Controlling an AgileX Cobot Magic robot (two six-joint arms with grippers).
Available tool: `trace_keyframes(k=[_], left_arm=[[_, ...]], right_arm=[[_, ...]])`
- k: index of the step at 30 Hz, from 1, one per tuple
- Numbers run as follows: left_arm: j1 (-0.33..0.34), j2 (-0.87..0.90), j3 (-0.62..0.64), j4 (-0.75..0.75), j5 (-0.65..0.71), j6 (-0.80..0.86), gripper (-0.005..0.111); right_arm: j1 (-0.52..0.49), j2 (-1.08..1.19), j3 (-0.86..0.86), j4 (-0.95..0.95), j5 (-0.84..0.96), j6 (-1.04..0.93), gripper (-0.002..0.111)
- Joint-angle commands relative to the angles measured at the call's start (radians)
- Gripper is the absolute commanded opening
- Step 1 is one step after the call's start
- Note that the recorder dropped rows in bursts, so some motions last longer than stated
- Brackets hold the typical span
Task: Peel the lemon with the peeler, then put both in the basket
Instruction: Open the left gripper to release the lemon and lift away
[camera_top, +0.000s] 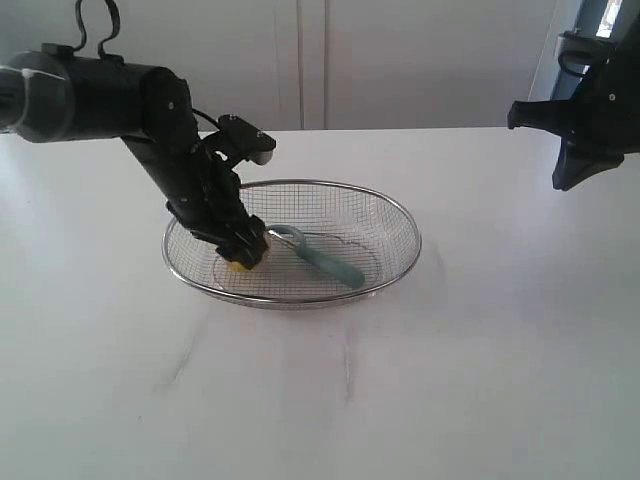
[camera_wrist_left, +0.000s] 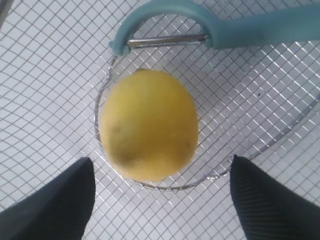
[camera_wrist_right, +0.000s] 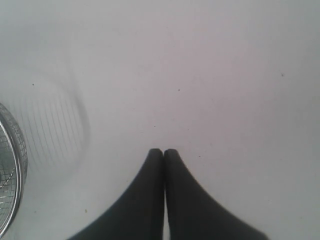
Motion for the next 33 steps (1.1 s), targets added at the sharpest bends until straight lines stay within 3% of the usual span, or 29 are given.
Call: trace_keyframes(k=[1,6,9,16,21,33], left_arm=[[-0.008,-0.048,-0.004,-0.006,0.05,-0.012,0.077],[-0.008,-0.085,-0.004,-0.006,0.096,-0.023,0.074],[-0.008,-0.105,-0.004,-0.006,0.126,-0.026,0.066],[-0.008,-0.143,-0.004,-0.006,0.204,-0.03,0.032],[-0.008,-0.164,-0.004,-0.006,0.242,-0.032,0.0],[0.016,-0.186,-0.004,0.02,0.282,-0.083,0.0]], right_arm=[[-0.005,-0.013,0.002,-0.008,-0.004,-0.001,0.0],[-0.005,-0.013,0.002,-0.008,-0.004,-0.001,0.0],[-0.005,-0.013,0.002,-0.008,-0.004,-0.001,0.0],[-0.005,-0.013,0.002,-0.008,-0.004,-0.001,0.0],[-0.005,-0.013,0.002,-0.008,-0.004,-0.001,0.0],[-0.005,-0.013,0.002,-0.008,-0.004,-0.001,0.0]])
